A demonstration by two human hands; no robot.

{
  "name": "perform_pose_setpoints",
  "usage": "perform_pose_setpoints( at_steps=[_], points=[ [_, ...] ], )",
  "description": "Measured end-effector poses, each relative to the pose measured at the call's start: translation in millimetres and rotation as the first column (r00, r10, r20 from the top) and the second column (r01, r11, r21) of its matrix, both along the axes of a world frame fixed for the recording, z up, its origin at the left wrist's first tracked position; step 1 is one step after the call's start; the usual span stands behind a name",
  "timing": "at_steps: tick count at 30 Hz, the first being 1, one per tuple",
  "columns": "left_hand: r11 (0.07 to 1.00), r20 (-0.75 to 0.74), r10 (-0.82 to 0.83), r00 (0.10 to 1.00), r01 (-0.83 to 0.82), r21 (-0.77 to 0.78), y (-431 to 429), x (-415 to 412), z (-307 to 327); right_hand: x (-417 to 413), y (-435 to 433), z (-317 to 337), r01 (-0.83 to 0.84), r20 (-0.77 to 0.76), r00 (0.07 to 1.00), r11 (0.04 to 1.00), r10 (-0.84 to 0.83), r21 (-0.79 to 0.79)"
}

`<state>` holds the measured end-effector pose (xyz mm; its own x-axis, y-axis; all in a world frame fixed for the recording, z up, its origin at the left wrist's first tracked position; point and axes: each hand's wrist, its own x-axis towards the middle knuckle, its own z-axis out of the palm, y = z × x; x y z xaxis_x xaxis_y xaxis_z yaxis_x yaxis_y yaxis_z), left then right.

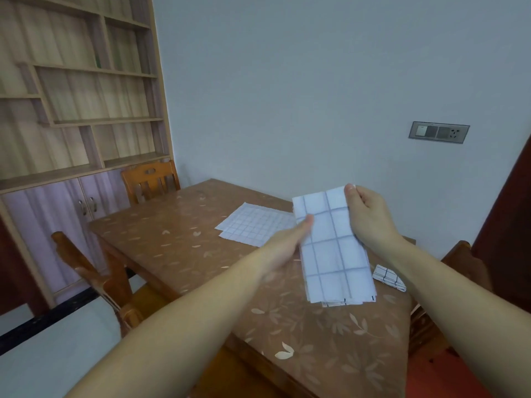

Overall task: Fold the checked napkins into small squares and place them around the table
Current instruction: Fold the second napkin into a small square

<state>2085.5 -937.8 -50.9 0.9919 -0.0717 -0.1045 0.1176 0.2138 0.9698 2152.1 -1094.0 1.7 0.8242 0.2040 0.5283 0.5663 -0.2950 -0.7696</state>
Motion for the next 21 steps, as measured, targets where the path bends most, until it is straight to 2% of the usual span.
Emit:
perform_pose_setpoints(
  at_steps=[5,7,9,11,12,14,18,21],
  points=[
    [1.0,0.027,0.007,1.0,-0.007,0.003,-1,1,-11,7,-10,-4,0.126,0.036,0.992,0.991,-0.124,-0.034],
    [0.998,0.049,0.049,0.998,-0.051,0.027,-2,1,-9,8,-14,-8,0.127,-0.092,0.987,0.992,-0.129,-0.024],
    [0.995,0.074,0.092,0.993,-0.095,0.037,-3,2,-4,8,-19,-11,-0.023,-0.387,0.921,0.998,0.045,0.061],
    [0.988,0.103,0.131,0.986,-0.138,0.066,-3,3,2,5,-25,-15,-0.209,-0.575,0.777,0.967,0.256,0.147],
    [0.984,0.115,0.151,0.982,-0.16,0.083,-3,2,3,1,-29,-17,-0.294,-0.607,0.725,0.943,0.325,0.154],
    [0.972,0.13,0.165,0.978,-0.184,0.147,-1,2,5,-1,-35,-19,-0.391,-0.607,0.707,0.916,0.363,0.093],
    [0.938,0.137,0.131,0.982,-0.168,0.303,5,-1,6,1,-43,-21,-0.407,-0.594,0.749,0.911,0.292,-0.066],
    [0.951,0.113,0.082,0.99,-0.112,0.289,12,-5,8,1,-48,-21,-0.444,-0.656,0.684,0.895,0.318,-0.03]
  ],
)
